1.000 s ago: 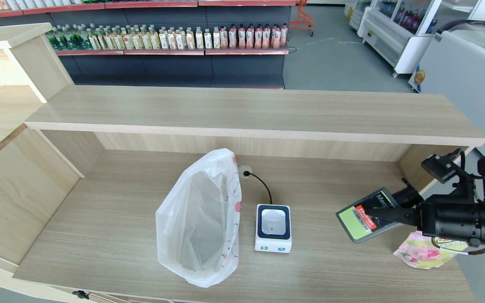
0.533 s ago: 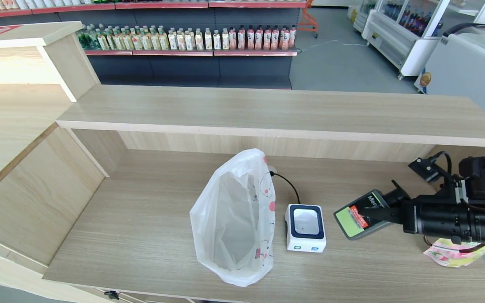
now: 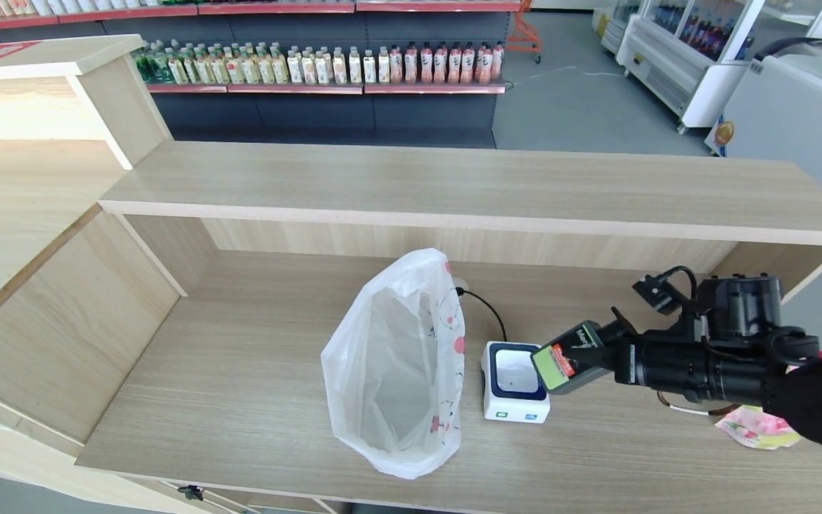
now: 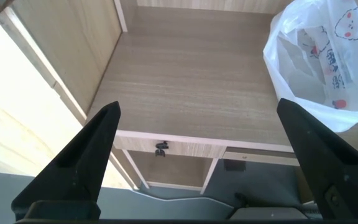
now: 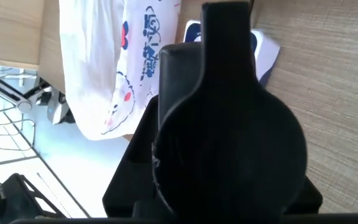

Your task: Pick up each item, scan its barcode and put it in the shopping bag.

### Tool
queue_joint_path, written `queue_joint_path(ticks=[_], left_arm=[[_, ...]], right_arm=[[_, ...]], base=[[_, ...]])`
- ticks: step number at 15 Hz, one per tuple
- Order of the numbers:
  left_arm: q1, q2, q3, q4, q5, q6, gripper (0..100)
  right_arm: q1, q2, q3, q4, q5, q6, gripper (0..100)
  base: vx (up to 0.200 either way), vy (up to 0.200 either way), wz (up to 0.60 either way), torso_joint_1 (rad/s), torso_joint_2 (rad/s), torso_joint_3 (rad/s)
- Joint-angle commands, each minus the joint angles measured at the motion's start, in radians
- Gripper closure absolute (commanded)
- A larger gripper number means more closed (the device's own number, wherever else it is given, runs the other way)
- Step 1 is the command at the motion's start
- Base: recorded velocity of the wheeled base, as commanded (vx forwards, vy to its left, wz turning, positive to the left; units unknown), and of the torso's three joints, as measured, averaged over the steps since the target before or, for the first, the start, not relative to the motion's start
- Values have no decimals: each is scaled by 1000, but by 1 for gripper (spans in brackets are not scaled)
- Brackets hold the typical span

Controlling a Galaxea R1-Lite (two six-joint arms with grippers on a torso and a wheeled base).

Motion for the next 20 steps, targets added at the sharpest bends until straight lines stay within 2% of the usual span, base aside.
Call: queue_joint_path(ticks=[1,13,20], left_arm=[[0,0,0,0,0,0,0],[0,0,0,0,0,0,0],[0,0,0,0,0,0,0]], right_arm=[[31,66,-12,-15,-10,3,100],[64,181,-32,-110,-37,3,100],[76,224,-84,-111,-39,44,100]], base=[[0,0,0,0,0,0],[0,0,0,0,0,0],[0,0,0,0,0,0]])
